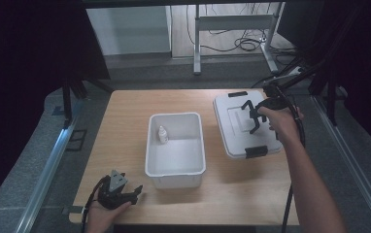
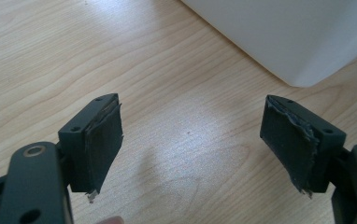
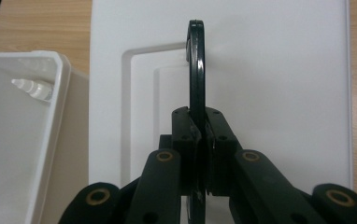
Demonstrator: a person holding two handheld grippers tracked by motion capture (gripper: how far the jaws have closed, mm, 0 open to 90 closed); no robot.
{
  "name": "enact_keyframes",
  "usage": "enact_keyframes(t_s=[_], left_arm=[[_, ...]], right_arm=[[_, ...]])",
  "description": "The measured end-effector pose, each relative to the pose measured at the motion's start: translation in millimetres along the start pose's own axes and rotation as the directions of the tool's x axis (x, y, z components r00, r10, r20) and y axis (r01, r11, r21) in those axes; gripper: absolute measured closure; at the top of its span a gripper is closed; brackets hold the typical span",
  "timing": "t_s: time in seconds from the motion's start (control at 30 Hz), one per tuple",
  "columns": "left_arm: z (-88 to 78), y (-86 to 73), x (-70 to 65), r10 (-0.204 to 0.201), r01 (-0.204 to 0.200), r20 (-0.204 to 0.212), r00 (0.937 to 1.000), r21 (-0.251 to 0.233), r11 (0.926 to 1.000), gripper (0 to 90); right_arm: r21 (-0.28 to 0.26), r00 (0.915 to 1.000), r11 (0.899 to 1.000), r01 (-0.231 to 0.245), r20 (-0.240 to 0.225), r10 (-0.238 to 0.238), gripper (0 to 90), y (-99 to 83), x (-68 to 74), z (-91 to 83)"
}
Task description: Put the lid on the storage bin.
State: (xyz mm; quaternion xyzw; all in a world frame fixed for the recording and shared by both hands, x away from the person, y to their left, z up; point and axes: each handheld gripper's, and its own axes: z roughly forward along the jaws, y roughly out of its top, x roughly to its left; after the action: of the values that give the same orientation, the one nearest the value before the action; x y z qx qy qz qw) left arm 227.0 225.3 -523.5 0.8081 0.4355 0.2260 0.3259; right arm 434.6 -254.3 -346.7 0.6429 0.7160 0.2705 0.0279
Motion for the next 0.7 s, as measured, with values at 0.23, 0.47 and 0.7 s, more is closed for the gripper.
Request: enact_keyframes(t_s=[0.23,0.47,0.7], left_arm=[[1.1,-0.3,-0.7,0.004,-0.005,0.004,1.0000,0.006,1.0000,21.2],[2.5,-0.5,-1.6,0.006,-0.006,0.007,1.0000,0.011,0.9999,21.2],[2.5,-0.4,-2.0,0.008,-0.008,0.010,0.9999,0.012,0.9999,21.2]], right_arm=[[-0.014,0.9989,1.000,-0.009,-0.046,0.009,85.3,-1.1,3.0,-7.4],[-0.020,0.9982,1.000,-0.010,-0.060,0.009,85.3,-1.2,10.1,-14.0],[-0.026,0.9963,1.000,-0.010,-0.085,0.008,85.2,-0.4,24.4,-21.6]])
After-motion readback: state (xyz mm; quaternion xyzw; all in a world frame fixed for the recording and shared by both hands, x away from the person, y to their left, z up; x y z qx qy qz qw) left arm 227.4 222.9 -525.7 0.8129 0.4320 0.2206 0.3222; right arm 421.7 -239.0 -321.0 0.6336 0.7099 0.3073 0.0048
